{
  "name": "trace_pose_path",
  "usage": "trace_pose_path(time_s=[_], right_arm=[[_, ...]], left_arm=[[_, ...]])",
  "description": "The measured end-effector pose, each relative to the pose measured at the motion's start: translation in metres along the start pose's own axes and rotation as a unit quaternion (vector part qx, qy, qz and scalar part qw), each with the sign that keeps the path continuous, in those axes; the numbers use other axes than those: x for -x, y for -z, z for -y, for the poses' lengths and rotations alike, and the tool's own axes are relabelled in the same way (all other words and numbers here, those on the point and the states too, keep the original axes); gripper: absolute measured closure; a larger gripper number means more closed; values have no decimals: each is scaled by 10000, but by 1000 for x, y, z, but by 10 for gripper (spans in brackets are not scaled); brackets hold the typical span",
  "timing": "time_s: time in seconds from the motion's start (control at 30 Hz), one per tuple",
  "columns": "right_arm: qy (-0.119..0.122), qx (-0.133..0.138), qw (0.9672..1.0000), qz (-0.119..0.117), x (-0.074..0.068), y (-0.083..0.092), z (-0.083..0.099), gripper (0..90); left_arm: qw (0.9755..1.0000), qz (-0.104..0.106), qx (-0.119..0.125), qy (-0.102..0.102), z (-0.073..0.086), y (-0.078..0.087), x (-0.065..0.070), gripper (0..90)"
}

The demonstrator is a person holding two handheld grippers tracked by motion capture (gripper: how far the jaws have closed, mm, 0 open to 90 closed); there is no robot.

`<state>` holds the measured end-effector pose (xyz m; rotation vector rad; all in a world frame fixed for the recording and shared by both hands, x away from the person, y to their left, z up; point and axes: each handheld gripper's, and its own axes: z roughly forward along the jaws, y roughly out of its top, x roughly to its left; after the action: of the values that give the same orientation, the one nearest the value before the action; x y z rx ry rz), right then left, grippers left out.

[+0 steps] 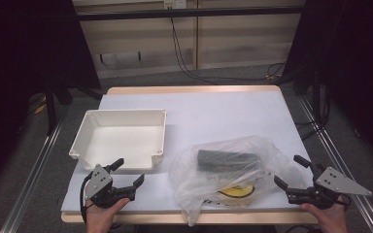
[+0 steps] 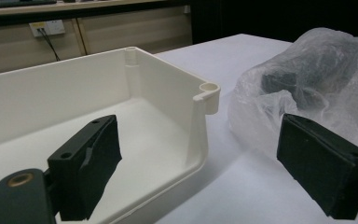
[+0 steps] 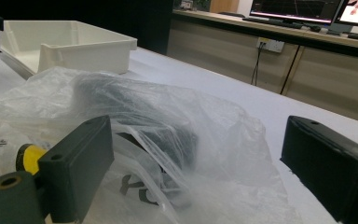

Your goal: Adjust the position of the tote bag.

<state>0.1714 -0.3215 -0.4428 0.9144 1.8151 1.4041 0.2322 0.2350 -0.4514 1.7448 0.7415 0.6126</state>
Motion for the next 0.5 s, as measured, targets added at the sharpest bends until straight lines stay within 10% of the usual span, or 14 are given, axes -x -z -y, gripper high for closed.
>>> trace_pose_path(time_s=[0.5], right_arm=[[-124, -163, 9995, -230, 6, 1, 1, 244]], left_arm=[[9995, 193, -226, -93, -2, -4, 8, 164]])
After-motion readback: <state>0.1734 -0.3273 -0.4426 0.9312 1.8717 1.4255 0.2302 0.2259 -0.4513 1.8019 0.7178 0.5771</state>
